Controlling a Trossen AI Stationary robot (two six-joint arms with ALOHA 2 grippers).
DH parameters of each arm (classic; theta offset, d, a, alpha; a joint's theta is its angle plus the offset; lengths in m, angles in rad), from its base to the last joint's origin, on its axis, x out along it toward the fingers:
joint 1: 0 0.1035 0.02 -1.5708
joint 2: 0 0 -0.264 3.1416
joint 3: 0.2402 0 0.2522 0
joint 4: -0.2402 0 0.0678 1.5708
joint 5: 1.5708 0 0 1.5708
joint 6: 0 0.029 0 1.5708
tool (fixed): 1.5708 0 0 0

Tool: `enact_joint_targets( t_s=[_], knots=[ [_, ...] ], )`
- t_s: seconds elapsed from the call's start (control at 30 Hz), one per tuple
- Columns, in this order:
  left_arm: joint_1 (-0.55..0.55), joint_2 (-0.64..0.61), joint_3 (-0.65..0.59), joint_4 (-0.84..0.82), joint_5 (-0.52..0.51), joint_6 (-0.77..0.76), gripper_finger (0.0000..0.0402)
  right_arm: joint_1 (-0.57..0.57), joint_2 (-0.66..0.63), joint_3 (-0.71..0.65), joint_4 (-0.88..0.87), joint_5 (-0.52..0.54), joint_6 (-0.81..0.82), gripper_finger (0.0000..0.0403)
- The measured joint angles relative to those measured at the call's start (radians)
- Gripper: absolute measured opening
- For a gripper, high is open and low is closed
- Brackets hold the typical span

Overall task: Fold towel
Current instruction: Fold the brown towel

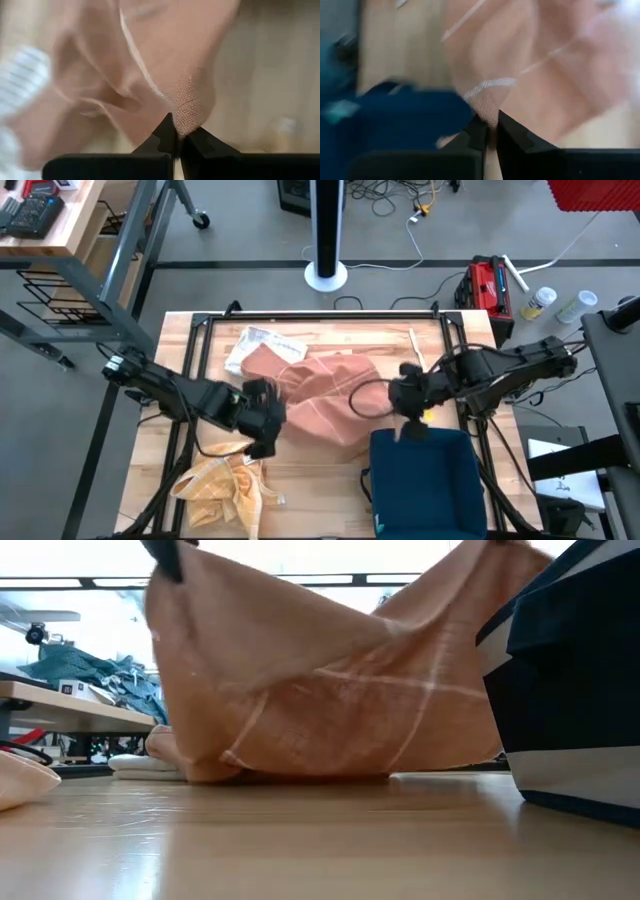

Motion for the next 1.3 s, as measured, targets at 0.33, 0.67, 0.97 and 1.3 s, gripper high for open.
enact_joint_targets(
  t_s=[0.33, 0.67, 0.97, 1.3],
  knots=[
    [-0.087, -0.007, -0.109, 0.336, 0.169, -0.017, 0.0, 0.108, -0.02, 0.021, 0.003, -0.236, -0.017, 0.0003],
    [-0.106, -0.022, -0.417, 0.938, 0.487, -0.194, 0.0, 0.114, -0.025, 0.061, 0.006, -0.282, -0.018, 0.0003],
    [-0.102, -0.155, -0.498, 0.666, -0.008, -0.271, 0.0, 0.025, -0.02, 0.064, 0.003, 0.127, -0.008, 0.0003],
    [-0.062, -0.258, -0.65, 0.39, -0.225, -0.652, 0.0, -0.197, 0.105, 0.061, 0.015, 0.323, -0.074, 0.0002]
  ],
)
